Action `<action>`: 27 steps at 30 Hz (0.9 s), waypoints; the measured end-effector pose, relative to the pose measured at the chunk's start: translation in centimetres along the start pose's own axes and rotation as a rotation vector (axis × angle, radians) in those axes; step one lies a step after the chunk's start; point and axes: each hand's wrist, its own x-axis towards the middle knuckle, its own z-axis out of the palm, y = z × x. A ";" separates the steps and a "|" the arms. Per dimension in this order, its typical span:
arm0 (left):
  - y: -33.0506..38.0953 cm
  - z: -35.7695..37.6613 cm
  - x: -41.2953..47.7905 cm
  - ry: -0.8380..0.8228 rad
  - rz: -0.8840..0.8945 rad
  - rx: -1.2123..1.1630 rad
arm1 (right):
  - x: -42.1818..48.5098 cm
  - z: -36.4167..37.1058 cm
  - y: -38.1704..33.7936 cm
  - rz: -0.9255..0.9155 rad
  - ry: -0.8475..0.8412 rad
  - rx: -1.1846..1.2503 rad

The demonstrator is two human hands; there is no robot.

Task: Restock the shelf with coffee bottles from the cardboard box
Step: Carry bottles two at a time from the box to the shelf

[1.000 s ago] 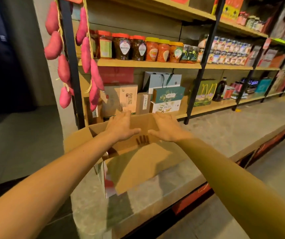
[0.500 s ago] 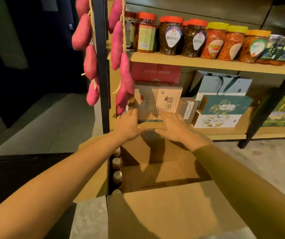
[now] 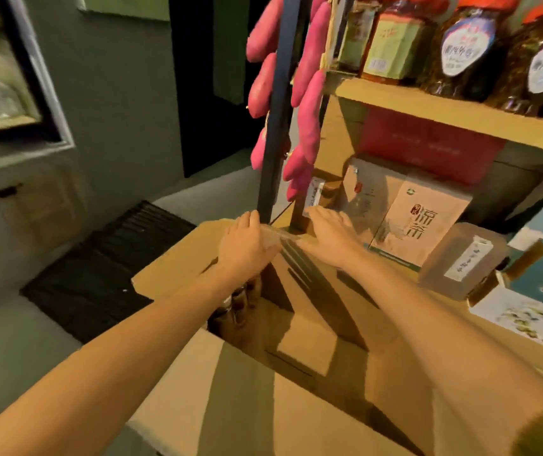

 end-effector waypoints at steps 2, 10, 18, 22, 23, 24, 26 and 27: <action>0.4 0.6 -1.9 0.032 -0.100 -0.003 | -0.4 0.3 0.4 -0.079 -0.028 0.016; 0.5 3.1 -6.0 0.147 -0.426 -0.118 | 0.6 3.6 -0.6 -0.192 -0.091 0.156; 2.2 11.0 -2.8 0.246 -0.680 -0.436 | 1.2 9.1 -0.7 -0.078 -0.101 0.342; 2.7 13.1 -1.0 0.382 -0.852 -0.511 | 2.3 12.3 0.1 -0.098 -0.102 0.400; 2.6 13.4 -0.6 0.387 -0.914 -0.520 | 2.6 13.0 0.2 -0.096 -0.118 0.439; 2.4 13.7 -0.2 0.381 -0.977 -0.538 | 2.9 13.7 0.3 -0.096 -0.134 0.480; 2.0 14.3 0.3 0.388 -1.053 -0.561 | 3.3 14.9 0.3 -0.098 -0.158 0.565; 1.8 14.6 0.5 0.406 -1.070 -0.561 | 3.5 15.4 0.3 -0.097 -0.162 0.606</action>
